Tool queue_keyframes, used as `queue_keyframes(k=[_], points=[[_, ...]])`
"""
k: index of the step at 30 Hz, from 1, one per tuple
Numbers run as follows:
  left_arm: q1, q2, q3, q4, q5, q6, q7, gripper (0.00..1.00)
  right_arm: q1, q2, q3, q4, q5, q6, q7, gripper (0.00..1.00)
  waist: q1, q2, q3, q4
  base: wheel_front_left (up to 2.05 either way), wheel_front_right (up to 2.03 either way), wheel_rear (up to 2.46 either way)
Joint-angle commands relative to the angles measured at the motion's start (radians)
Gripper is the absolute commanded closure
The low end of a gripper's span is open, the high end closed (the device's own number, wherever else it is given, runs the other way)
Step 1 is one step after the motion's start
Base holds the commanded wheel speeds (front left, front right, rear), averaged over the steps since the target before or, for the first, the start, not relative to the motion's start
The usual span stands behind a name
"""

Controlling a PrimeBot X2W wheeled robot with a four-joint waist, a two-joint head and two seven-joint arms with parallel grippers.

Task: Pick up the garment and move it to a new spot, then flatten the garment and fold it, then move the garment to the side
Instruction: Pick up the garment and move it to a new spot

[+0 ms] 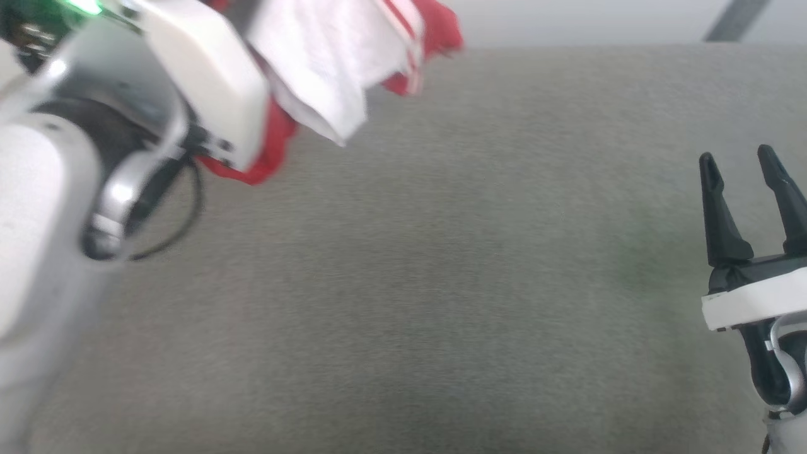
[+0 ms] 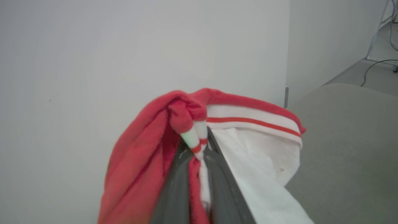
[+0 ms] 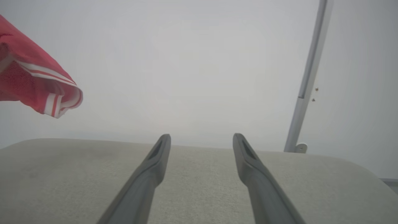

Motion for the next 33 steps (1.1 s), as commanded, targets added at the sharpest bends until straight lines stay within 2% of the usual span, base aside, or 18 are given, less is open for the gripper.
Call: queue_keyframes(k=[1,4,9,19,25,29,30,31,32,33], points=[[0.02,-0.027,-0.022,-0.02,-0.002,0.004,0.009,1.0,-0.012,0.008,-0.003,0.011,0.004,-0.001,-0.014,0.0,0.0,0.0,0.023,-0.059,0.0,0.0,0.0],[0.039,-0.066,-0.07,-0.038,0.012,0.02,0.026,1.0,-0.015,0.016,-0.004,0.027,0.009,-0.001,-0.029,0.0,0.0,0.0,0.039,-0.094,0.0,0.0,0.0],[0.094,-0.108,-0.132,-0.018,-0.006,0.018,0.04,1.0,-0.02,0.027,0.007,0.052,0.018,-0.001,-0.054,0.0,0.0,0.0,0.071,-0.131,0.0,0.0,0.0],[0.246,-0.143,-0.219,0.163,-0.035,0.01,0.01,1.0,-0.045,0.035,0.049,0.107,0.035,-0.001,-0.09,0.0,0.0,0.0,0.105,-0.155,0.0,0.0,0.0],[0.287,-0.169,-0.248,0.294,-0.051,-0.016,-0.018,1.0,-0.062,0.025,0.072,0.126,0.044,-0.001,-0.099,0.0,0.0,0.0,0.11,-0.151,0.0,0.0,0.0],[0.288,-0.192,-0.272,0.399,-0.058,-0.053,-0.043,1.0,-0.071,0.019,0.084,0.136,0.046,-0.001,-0.105,0.0,0.0,0.0,0.108,-0.141,0.0,0.0,0.0],[0.286,-0.198,-0.28,0.423,-0.059,-0.063,-0.045,0.87,-0.073,0.018,0.086,0.137,0.048,-0.001,-0.105,0.0,0.0,0.0,0.106,-0.138,0.0,0.0,0.0],[0.283,-0.206,-0.281,0.445,-0.068,-0.071,-0.049,0.8,-0.074,0.017,0.089,0.139,0.049,-0.001,-0.105,0.0,0.0,0.0,0.104,-0.136,0.0,0.0,0.0],[0.279,-0.215,-0.279,0.463,-0.074,-0.08,-0.058,0.67,-0.074,0.015,0.091,0.141,0.05,-0.001,-0.105,0.0,0.0,0.0,0.101,-0.132,0.0,0.0,0.0],[0.273,-0.223,-0.276,0.478,-0.073,-0.082,-0.064,0.18,-0.073,0.012,0.093,0.143,0.05,-0.001,-0.105,0.0,0.0,0.0,0.097,-0.128,0.0,0.0,0.0]])
